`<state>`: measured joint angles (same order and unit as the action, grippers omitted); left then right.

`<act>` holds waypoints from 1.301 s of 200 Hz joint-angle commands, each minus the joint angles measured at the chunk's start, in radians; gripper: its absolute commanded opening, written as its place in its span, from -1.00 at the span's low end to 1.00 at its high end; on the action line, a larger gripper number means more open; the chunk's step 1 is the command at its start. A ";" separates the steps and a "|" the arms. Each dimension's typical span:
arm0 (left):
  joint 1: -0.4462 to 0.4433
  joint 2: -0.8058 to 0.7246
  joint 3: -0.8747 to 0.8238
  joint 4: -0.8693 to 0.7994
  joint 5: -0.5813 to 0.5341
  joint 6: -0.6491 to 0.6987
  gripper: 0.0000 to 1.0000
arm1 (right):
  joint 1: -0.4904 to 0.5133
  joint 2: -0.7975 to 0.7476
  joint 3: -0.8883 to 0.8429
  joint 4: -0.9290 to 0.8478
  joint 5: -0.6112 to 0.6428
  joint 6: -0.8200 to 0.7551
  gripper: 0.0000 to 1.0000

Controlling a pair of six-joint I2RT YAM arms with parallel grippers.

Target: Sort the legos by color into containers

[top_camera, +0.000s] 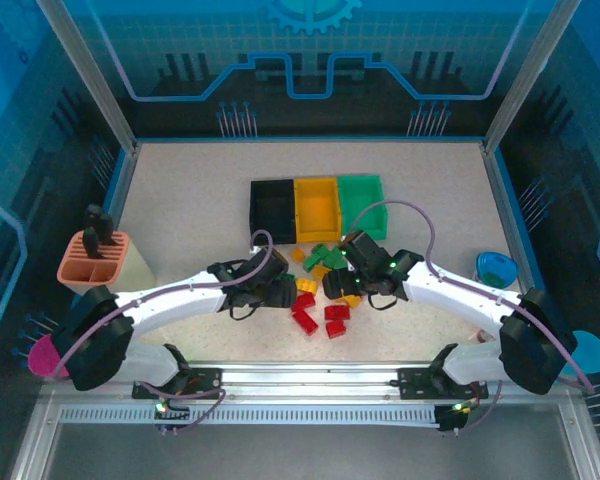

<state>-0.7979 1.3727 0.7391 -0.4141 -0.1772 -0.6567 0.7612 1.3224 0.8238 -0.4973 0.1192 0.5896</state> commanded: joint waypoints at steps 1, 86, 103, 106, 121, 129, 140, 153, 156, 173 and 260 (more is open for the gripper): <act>-0.012 0.044 0.053 -0.064 -0.055 -0.030 0.61 | 0.016 -0.001 0.033 0.003 -0.008 -0.010 0.65; -0.015 0.167 0.118 -0.046 -0.065 -0.056 0.61 | 0.025 -0.058 -0.002 0.043 0.023 0.030 0.60; -0.014 0.192 0.149 -0.056 -0.059 -0.048 0.61 | 0.027 -0.066 -0.011 0.051 0.023 0.042 0.60; -0.014 0.196 0.155 -0.058 -0.058 -0.047 0.61 | 0.027 -0.067 -0.014 0.051 0.024 0.044 0.60; -0.014 0.215 0.178 -0.069 -0.063 -0.042 0.61 | 0.027 -0.075 -0.023 0.055 0.027 0.053 0.59; -0.014 0.225 0.189 -0.085 -0.072 -0.043 0.60 | 0.027 -0.081 -0.025 0.051 0.031 0.055 0.59; -0.015 0.241 0.204 -0.105 -0.081 -0.043 0.58 | 0.028 -0.093 -0.026 0.041 0.032 0.059 0.59; -0.014 0.259 0.215 -0.122 -0.091 -0.044 0.57 | 0.028 -0.110 -0.036 0.040 0.041 0.062 0.59; -0.014 0.263 0.217 -0.125 -0.092 -0.045 0.56 | 0.028 -0.115 -0.037 0.040 0.043 0.064 0.59; -0.014 0.278 0.221 -0.137 -0.094 -0.047 0.54 | 0.028 -0.138 -0.051 0.049 0.049 0.065 0.59; -0.015 0.281 0.173 -0.116 -0.100 -0.076 0.48 | 0.028 -0.119 -0.066 0.099 0.028 0.061 0.59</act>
<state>-0.8055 1.6436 0.9260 -0.5186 -0.2584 -0.7105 0.7742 1.1900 0.7643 -0.4286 0.1490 0.6369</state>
